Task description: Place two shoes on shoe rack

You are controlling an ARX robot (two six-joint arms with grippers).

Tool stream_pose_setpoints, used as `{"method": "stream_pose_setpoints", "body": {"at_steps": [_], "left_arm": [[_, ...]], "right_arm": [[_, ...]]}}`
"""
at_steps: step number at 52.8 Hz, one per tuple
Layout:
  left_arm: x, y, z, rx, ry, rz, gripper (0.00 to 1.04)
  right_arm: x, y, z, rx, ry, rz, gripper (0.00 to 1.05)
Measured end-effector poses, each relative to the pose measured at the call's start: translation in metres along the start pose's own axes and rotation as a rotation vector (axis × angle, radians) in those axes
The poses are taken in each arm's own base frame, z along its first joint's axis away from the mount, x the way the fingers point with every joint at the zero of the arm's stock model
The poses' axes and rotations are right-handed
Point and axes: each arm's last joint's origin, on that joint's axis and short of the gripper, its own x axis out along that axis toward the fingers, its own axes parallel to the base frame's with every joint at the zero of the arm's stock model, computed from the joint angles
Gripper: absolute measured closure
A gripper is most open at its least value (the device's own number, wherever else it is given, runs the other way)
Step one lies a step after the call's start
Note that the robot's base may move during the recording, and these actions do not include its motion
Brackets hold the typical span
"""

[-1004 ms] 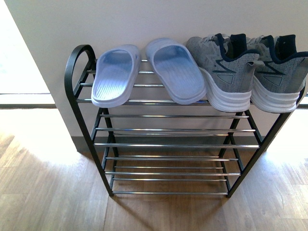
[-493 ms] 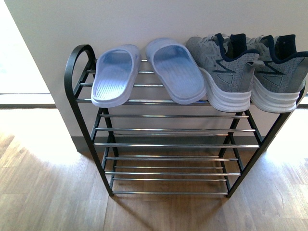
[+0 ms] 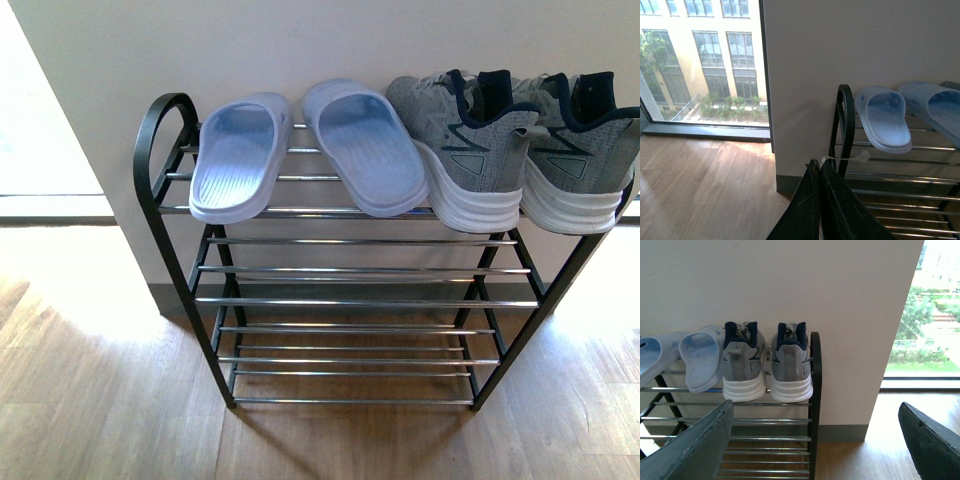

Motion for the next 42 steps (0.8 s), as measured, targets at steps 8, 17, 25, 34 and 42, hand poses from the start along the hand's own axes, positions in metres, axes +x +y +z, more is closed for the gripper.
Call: {"method": "stream_pose_setpoints", "body": {"at_steps": [8, 17, 25, 34, 42], "left_arm": [[-0.0032, 0.0001, 0.0009, 0.000, -0.018, 0.002, 1.04], [-0.0032, 0.0001, 0.0009, 0.000, -0.019, 0.001, 0.97], [-0.0032, 0.0001, 0.0009, 0.000, -0.019, 0.001, 0.72], [-0.0032, 0.0001, 0.0009, 0.000, -0.019, 0.001, 0.35], [-0.0032, 0.0001, 0.0009, 0.002, -0.019, 0.001, 0.08]], "right_arm": [[0.0000, 0.0000, -0.0001, 0.000, 0.001, 0.000, 0.09], [0.0000, 0.0000, 0.0000, 0.000, 0.000, 0.000, 0.09], [0.0000, 0.0000, 0.0000, 0.000, 0.000, 0.000, 0.09], [0.0000, 0.0000, 0.0000, 0.000, 0.000, 0.000, 0.09], [0.0000, 0.0000, 0.0000, 0.000, 0.000, 0.000, 0.09]]}}
